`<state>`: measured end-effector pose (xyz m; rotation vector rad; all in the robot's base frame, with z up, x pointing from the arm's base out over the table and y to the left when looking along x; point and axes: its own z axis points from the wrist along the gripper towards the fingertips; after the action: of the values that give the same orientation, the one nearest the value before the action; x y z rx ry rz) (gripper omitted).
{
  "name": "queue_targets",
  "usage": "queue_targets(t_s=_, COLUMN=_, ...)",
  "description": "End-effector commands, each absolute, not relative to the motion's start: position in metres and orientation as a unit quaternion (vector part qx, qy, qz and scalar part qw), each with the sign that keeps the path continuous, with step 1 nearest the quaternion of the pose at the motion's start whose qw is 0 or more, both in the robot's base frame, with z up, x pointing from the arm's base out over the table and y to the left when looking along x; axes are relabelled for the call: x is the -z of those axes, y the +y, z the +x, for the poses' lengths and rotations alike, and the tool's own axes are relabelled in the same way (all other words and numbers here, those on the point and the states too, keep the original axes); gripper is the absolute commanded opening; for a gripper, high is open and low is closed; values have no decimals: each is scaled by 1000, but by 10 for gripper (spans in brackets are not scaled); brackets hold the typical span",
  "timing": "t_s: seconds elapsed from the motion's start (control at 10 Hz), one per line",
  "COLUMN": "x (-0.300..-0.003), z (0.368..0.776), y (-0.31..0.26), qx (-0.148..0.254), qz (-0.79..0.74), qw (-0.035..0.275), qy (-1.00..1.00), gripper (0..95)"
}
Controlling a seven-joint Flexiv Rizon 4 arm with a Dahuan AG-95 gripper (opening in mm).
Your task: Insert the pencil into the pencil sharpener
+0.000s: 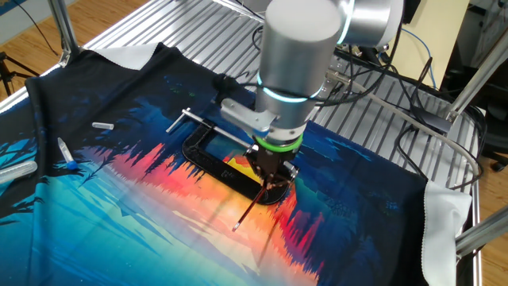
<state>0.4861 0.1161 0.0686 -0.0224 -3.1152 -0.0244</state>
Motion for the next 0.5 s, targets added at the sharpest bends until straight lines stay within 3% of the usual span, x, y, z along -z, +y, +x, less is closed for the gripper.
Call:
queue_targets(t_s=0.1, x=-67, z=487, y=116, qx=-1, qz=-4, qw=14, qy=-1000, gripper=0)
queue_targets(t_s=0.5, x=-64, z=490, y=112, qx=-9, qz=1, qw=10, qy=-1000, gripper=0)
